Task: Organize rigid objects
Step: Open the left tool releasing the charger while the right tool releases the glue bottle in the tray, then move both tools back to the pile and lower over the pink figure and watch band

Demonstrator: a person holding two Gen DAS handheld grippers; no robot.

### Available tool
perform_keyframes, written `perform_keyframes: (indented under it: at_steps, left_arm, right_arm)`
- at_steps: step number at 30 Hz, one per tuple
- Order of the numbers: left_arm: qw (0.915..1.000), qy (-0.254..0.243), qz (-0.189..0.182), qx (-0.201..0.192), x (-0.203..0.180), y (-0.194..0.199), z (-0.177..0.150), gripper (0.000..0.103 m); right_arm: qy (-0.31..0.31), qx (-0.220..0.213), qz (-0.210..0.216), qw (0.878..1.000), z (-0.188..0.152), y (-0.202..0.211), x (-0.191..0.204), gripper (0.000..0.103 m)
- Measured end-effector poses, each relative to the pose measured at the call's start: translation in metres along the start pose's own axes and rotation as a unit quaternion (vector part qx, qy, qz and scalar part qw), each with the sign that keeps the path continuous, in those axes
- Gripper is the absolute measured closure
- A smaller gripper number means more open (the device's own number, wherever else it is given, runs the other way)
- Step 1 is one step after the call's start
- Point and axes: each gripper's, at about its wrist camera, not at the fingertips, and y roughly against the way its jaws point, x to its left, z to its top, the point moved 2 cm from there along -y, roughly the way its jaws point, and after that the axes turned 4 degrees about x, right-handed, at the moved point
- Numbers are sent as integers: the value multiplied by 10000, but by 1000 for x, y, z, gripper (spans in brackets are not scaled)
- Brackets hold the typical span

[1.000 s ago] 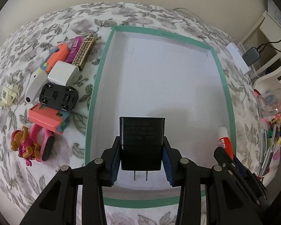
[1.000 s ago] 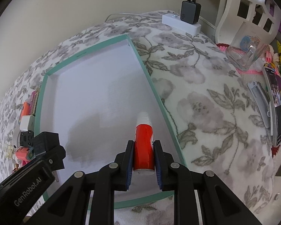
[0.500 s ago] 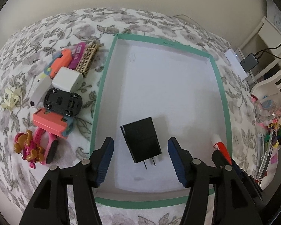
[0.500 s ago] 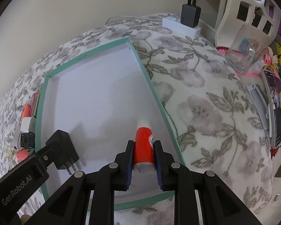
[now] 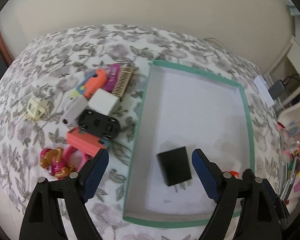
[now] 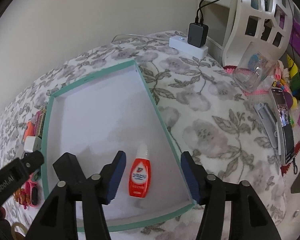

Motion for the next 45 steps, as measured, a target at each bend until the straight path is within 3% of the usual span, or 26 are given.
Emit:
perform_keyframes:
  at_steps: [3, 5, 11, 16, 23, 29, 32, 36, 45]
  left_arm:
    - [9998, 125, 158, 14, 11, -2, 3, 5]
    - [9993, 234, 302, 39, 20, -3, 5, 4]
    - [9968, 701, 334, 186, 50, -6, 10, 3]
    - [9925, 1124, 425, 244, 80, -1, 15, 3]
    - [9840, 1332, 1161, 240, 125, 12, 19, 3]
    - [9732, 1742, 1496, 78, 172, 29, 22, 3]
    - [9690, 1958, 1504, -47, 193, 38, 22, 3]
    - [9675, 2033, 1500, -74, 213, 42, 22, 3]
    - [9640, 2346, 1214, 302, 244, 24, 9, 3]
  right_arm:
    - [45, -33, -3, 10000, 0, 0, 2, 29]
    - [140, -89, 24, 9999, -1, 0, 5, 18]
    - [413, -135, 166, 9989, -4, -1, 18, 0]
    - [689, -95, 400, 9968, -8, -2, 35, 0]
    - [878, 38, 875, 9923, -15, 4, 68, 0]
    - [1256, -8, 1020, 9868, -25, 13, 100, 0]
    - [1592, -115, 1103, 9810, -30, 21, 122, 0]
    - [2039, 70, 1346, 9697, -44, 19, 157, 0]
    - [2430, 389, 1742, 9535, -67, 10, 211, 0]
